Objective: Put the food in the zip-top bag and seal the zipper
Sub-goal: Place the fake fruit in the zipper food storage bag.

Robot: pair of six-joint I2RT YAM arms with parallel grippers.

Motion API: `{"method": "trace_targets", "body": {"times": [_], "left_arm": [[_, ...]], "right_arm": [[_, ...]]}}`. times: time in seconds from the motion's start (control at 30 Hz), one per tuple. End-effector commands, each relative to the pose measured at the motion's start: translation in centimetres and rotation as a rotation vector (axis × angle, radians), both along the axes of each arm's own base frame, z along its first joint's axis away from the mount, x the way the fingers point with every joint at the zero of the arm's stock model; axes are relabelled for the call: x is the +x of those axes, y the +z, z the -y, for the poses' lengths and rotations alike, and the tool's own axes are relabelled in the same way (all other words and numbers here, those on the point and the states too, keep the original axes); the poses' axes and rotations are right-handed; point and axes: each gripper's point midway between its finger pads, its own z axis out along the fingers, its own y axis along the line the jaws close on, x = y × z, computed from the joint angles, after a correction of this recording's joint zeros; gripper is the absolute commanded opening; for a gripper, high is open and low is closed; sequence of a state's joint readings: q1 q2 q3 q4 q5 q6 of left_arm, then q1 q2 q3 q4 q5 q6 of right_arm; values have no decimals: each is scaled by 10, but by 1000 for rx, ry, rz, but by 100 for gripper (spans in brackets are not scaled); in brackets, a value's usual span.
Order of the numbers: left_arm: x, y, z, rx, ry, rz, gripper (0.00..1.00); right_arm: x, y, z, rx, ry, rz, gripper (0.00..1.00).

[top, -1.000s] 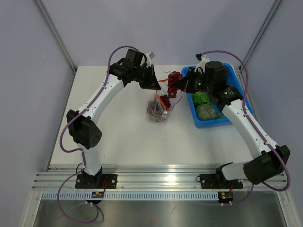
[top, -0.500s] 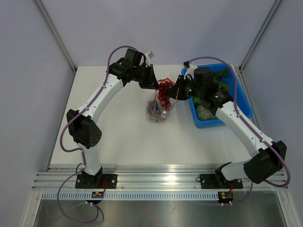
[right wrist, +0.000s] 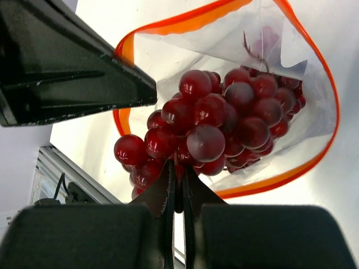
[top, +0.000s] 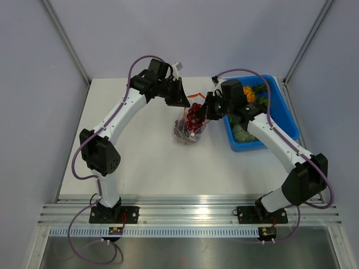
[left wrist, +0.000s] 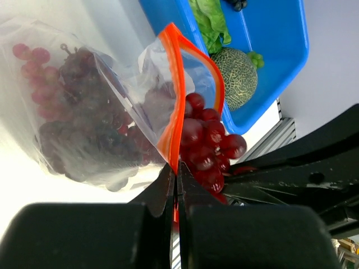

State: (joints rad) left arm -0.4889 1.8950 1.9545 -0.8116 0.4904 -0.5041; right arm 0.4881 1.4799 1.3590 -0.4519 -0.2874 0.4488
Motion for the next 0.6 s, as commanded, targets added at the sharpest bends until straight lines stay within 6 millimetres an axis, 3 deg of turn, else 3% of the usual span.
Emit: {"method": "trace_targets", "body": {"times": [0.0, 0.2, 0.5, 0.57], "left_arm": [[-6, 32, -1, -58, -33, 93, 0], [-6, 25, -4, -39, -29, 82, 0], [-11, 25, -7, -33, -32, 89, 0], [-10, 25, -7, -34, -30, 89, 0]], "right_arm": [[13, 35, -4, 30, 7, 92, 0], [9, 52, -6, 88, 20, 119, 0], [29, 48, 22, 159, -35, 74, 0], [28, 44, 19, 203, -5, 37, 0]]}}
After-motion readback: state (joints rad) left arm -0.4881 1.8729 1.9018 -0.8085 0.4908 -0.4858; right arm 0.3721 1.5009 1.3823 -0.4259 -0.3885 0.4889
